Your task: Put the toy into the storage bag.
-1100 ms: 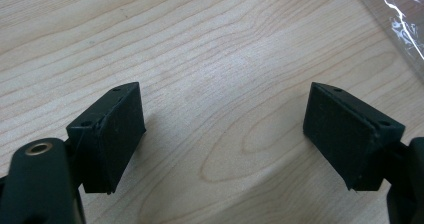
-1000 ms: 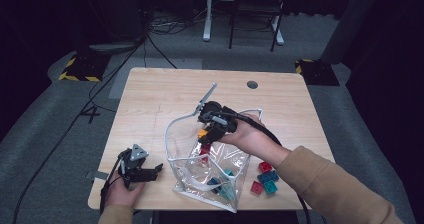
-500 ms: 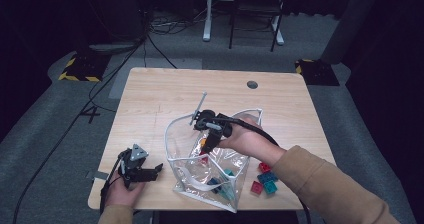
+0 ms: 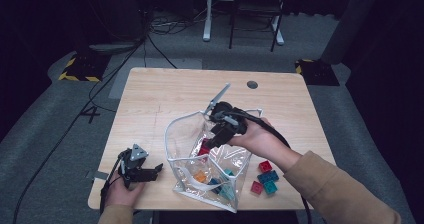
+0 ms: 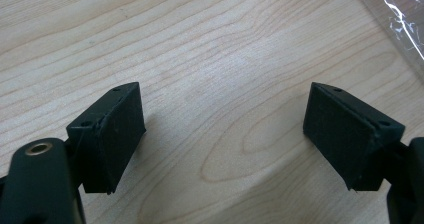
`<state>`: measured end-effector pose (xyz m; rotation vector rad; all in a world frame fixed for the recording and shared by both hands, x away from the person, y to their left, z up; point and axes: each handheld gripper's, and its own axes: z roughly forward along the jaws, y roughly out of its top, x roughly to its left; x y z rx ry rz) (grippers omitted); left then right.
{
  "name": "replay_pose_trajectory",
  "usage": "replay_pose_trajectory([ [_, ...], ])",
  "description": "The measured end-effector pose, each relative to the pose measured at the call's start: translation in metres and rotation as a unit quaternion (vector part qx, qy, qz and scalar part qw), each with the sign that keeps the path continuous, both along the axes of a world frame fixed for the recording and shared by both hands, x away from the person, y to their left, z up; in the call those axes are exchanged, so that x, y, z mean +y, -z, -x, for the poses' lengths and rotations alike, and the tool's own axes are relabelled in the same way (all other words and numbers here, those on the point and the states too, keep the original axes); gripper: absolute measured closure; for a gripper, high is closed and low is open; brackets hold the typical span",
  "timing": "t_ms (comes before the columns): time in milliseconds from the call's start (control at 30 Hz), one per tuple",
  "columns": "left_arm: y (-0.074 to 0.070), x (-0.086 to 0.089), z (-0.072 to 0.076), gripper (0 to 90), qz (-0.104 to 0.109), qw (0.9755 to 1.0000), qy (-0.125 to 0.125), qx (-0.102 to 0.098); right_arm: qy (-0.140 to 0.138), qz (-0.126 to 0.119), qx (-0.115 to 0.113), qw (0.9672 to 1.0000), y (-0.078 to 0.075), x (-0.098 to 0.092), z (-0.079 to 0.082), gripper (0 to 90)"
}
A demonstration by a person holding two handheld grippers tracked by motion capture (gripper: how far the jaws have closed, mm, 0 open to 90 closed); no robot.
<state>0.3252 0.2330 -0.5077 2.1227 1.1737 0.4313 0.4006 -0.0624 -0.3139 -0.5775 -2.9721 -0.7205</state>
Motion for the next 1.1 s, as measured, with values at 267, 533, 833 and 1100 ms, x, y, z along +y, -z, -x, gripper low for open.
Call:
replay_pose_trajectory([
  [267,0.000,0.000,0.000,17.2,-0.001,1.0000,0.000,0.000,0.022,-0.094,-0.033,0.9948,-0.030,-0.056,0.022,44.5],
  [533,0.000,0.000,-0.001,17.2,0.000,1.0000,-0.002,-0.001,0.047,-0.146,-0.064,0.9860,-0.041,-0.105,0.043,45.8],
  [833,0.000,0.000,-0.001,17.2,-0.001,1.0000,-0.002,-0.001,0.090,-0.179,-0.112,0.9732,-0.036,-0.159,0.070,46.7],
  [1100,0.000,0.000,-0.001,17.2,0.000,1.0000,-0.002,-0.001,0.133,-0.190,-0.120,0.9654,-0.006,-0.193,0.081,45.5],
])
